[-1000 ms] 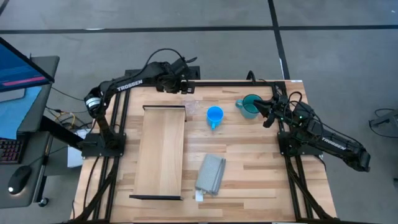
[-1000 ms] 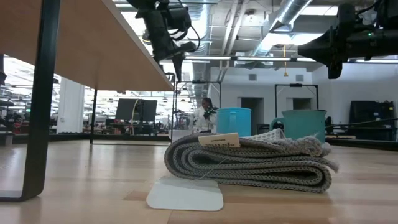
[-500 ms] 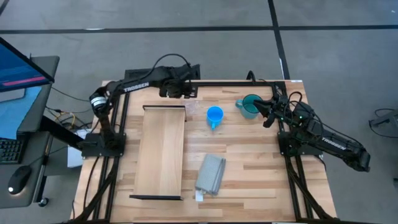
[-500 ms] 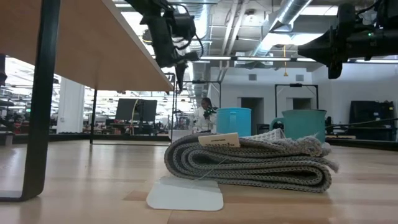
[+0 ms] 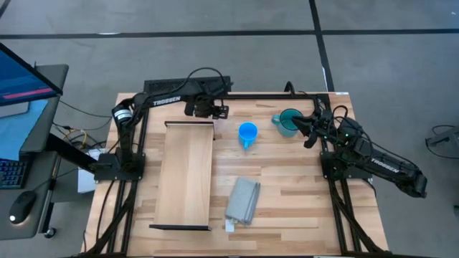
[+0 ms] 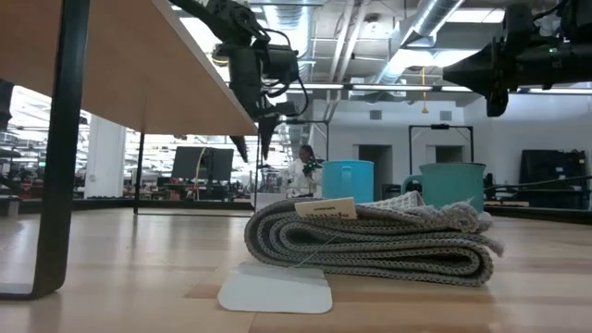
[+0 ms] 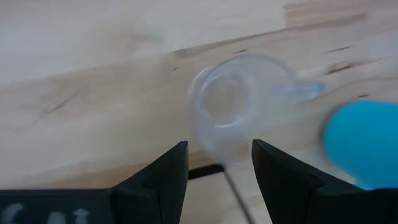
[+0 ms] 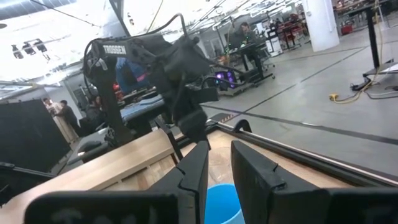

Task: Stack small to large cups/mugs on shelf
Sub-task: Put the transparent mug on the shelf

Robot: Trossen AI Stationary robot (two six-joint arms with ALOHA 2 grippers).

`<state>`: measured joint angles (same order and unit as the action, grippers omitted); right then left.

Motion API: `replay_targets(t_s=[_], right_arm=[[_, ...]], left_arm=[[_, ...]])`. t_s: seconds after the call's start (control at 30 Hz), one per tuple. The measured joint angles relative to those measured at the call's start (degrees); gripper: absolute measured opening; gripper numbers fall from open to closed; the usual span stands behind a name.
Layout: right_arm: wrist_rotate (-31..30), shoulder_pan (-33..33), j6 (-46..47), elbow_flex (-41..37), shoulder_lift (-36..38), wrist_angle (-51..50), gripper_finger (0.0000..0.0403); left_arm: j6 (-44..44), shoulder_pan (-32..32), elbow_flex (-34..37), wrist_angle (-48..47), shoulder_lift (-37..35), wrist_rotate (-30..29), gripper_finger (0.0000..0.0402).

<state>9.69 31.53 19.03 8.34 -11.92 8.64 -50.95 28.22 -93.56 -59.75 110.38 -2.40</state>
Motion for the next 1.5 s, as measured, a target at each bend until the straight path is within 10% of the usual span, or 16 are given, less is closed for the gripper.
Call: replay_targets(t_s=[1.5], right_arm=[[-0.07,0.0,-1.57,0.0,0.0,0.0,0.0093]], left_arm=[[-6.39,-0.46,0.0,0.54,0.31,1.96,0.0169]])
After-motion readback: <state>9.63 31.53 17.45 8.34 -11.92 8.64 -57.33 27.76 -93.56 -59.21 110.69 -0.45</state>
